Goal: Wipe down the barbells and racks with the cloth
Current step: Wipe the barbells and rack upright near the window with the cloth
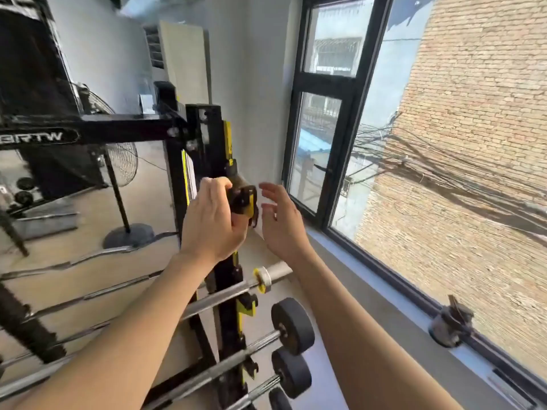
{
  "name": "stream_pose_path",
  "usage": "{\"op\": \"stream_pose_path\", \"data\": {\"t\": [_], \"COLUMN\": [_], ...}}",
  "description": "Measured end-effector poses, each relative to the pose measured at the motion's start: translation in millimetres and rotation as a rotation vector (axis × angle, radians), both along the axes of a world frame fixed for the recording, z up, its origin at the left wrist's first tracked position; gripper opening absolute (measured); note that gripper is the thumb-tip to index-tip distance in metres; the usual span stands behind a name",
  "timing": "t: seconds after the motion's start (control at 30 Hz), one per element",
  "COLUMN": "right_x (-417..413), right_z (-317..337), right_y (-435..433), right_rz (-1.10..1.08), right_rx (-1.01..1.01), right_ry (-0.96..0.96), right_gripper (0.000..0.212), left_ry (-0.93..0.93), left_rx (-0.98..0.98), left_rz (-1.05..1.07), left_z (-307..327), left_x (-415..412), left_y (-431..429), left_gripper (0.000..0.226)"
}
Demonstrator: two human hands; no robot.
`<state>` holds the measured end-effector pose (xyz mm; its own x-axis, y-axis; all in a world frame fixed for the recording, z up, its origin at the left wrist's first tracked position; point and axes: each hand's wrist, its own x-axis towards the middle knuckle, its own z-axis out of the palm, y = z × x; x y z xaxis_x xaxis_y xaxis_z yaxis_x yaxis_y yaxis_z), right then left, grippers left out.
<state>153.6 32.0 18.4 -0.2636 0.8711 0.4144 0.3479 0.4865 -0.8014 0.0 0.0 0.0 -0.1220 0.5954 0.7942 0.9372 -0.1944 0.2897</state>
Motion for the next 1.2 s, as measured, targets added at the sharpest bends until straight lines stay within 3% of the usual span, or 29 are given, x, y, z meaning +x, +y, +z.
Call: {"op": "stream_pose_path", "data": {"t": [0.13,0.27,0.43,0.63,0.83,1.0,1.2], "right_x": [-20.1,-27.9,-18.3,-12.4,29.8,88.3,150.6], "right_z": [-3.7,-2.9,20.4,44.3,31.7,2.4,-53.5], "right_y": [12.0,19.2,27.6,22.0,20.0,30.0,49.3], "right_rz": [0.028,-0.104,-0.134,-0.227,-0.344,-0.363,-0.401], "right_rx": [-0.073,0.02,0.098,0.124,0.21,-0.002,-0.317], "right_ry": [0.034,0.047,0.149,0.447,0.597,0.611,0.347], "right_gripper": [0.052,0.031,0.028,0.026,0.025,0.029,0.031], "left_ry": [0.018,-0.009,-0.026,-0.113,0.087,0.183,-0.186], "left_rx": [-0.115,-0.092,0.087,0.178,0.227,-0.049,-0.657], "left_rz": [-0.065,-0.156,-0.207,-0.335,-0.402,-0.38,-0.409], "left_z": [-10.4,-12.9,6.0,57.1,93.2,76.9,15.2], "left_x": [-24.6,-35.0,-34.7,2.2,60.6,120.4,160.0], "left_y": [5.6,13.5,18.2,20.3,14.5,26.8,74.7], "left_gripper": [0.041,0.033,0.02,0.022,0.019,0.021,0.028]}}
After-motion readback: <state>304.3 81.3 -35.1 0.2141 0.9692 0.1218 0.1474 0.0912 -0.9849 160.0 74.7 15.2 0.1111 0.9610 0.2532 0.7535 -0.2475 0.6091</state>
